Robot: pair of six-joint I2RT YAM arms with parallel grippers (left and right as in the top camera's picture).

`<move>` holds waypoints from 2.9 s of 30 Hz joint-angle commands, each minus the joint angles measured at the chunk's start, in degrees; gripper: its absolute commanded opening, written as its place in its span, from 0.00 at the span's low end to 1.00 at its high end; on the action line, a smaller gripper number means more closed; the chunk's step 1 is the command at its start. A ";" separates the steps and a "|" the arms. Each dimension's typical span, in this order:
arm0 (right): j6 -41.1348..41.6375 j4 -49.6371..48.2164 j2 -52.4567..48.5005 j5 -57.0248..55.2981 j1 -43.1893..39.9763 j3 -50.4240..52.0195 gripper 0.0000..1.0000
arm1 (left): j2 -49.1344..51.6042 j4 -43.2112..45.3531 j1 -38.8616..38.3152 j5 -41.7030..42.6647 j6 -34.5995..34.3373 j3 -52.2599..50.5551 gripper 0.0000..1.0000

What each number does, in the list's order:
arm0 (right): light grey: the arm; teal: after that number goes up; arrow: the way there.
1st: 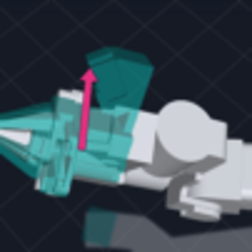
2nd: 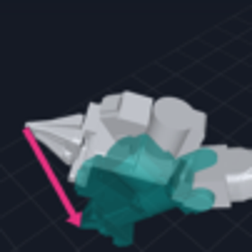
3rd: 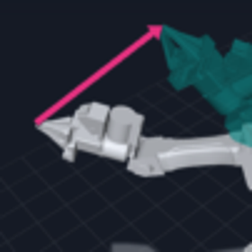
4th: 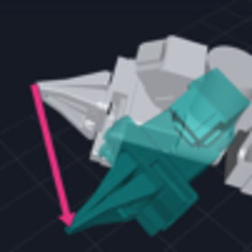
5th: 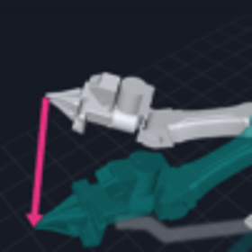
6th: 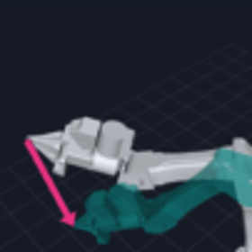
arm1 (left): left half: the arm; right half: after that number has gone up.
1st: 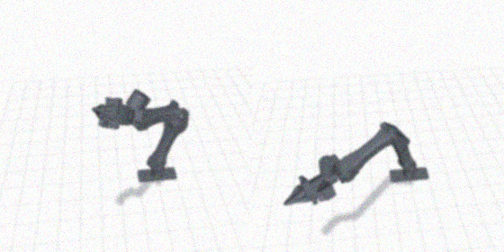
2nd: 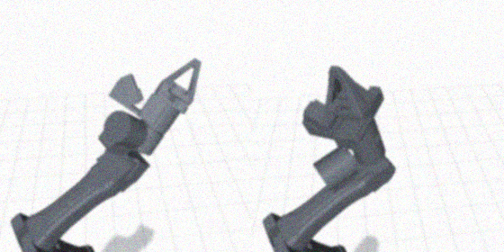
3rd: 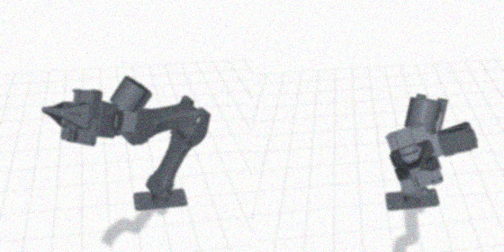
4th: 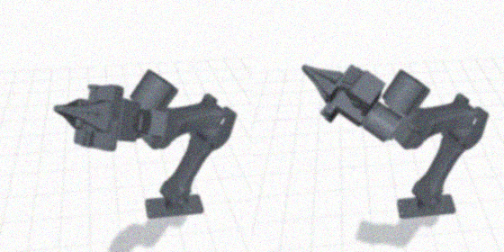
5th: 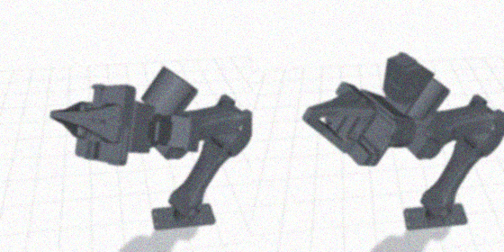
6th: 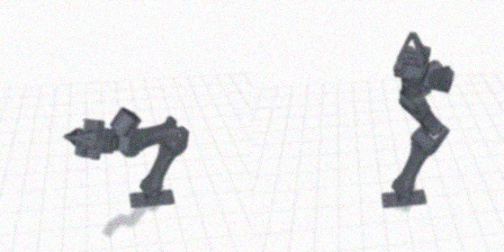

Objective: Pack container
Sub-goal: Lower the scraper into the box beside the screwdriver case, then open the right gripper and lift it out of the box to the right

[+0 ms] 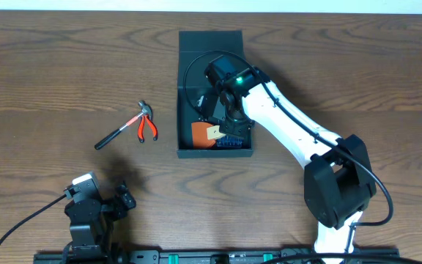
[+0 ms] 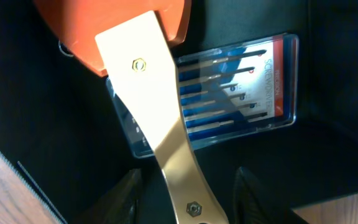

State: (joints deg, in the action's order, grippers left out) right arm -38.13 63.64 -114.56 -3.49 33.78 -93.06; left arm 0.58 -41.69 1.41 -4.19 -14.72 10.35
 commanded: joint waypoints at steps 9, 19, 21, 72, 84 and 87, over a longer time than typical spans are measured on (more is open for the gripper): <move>0.79 0.28 -3.91 -3.02 -1.16 0.20 0.21 | -0.37 -0.17 0.28 0.57 0.96 -0.92 0.99; 6.73 0.24 -3.91 -3.58 -1.07 0.17 0.01 | -0.37 -0.17 0.28 0.57 0.96 -0.92 0.99; 9.79 0.28 -3.91 -3.56 -1.07 0.17 0.01 | -0.37 -0.17 0.28 0.57 0.96 -0.92 0.99; 25.29 5.60 9.66 13.70 -4.63 -5.38 0.71 | -0.37 -0.17 0.28 0.57 0.96 -0.92 0.99; 27.39 1.38 31.17 12.72 -7.74 10.99 0.86 | -0.37 -0.20 0.28 0.57 0.96 -0.92 0.99; 27.36 2.69 35.95 11.21 -7.72 13.53 0.86 | -0.37 -0.17 0.28 0.42 0.98 -0.92 0.99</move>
State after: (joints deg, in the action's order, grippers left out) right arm -11.75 65.63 -82.21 9.02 26.63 -81.60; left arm 0.58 -41.69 1.41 -4.19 -14.72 10.35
